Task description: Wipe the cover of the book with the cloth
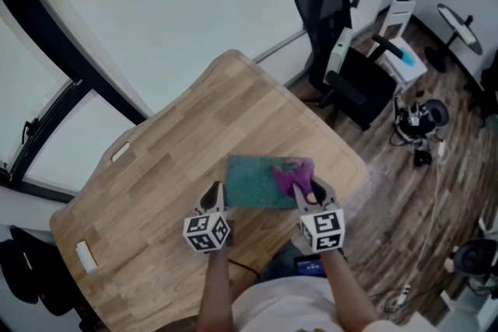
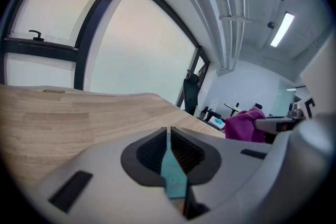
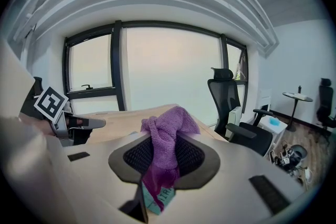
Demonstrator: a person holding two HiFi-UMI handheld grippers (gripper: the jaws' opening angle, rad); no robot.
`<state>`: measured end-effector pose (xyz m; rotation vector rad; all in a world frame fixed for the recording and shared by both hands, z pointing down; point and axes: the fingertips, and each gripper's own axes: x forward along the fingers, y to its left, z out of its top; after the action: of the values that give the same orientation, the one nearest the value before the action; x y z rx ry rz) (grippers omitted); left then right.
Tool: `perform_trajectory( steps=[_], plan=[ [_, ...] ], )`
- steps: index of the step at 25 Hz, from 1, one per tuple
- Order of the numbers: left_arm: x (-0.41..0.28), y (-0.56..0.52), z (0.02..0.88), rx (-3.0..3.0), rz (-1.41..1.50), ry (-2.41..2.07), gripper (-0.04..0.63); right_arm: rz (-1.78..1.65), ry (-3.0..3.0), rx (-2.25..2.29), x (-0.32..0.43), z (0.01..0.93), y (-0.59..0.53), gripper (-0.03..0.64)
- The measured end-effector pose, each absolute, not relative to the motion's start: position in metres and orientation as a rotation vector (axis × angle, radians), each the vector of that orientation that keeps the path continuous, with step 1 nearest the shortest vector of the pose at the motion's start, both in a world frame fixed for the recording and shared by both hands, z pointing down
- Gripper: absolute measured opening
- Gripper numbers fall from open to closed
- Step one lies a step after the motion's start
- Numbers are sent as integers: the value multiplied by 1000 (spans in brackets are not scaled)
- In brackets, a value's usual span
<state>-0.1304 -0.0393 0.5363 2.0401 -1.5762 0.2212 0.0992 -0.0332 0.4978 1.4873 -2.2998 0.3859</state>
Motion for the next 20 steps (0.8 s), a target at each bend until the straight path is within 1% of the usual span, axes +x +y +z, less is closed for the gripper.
perform_trajectory(
  steps=[4,9,15,20],
  plan=[
    [-127,-38,552,2022,280,-1561,14,390,-2281,1484,103,504,-34,98],
    [-127,-34,569,1983,317,-1548,80,389,-2245,1474,110,516,-35,98],
    [-126,-34,590,1947,332,-1505,133,379,-2251,1510,115,530,-44,98],
    [-120,-37,598,1949,360,-1475,147,411,-2216,1474,116,538,-45,98]
  ],
)
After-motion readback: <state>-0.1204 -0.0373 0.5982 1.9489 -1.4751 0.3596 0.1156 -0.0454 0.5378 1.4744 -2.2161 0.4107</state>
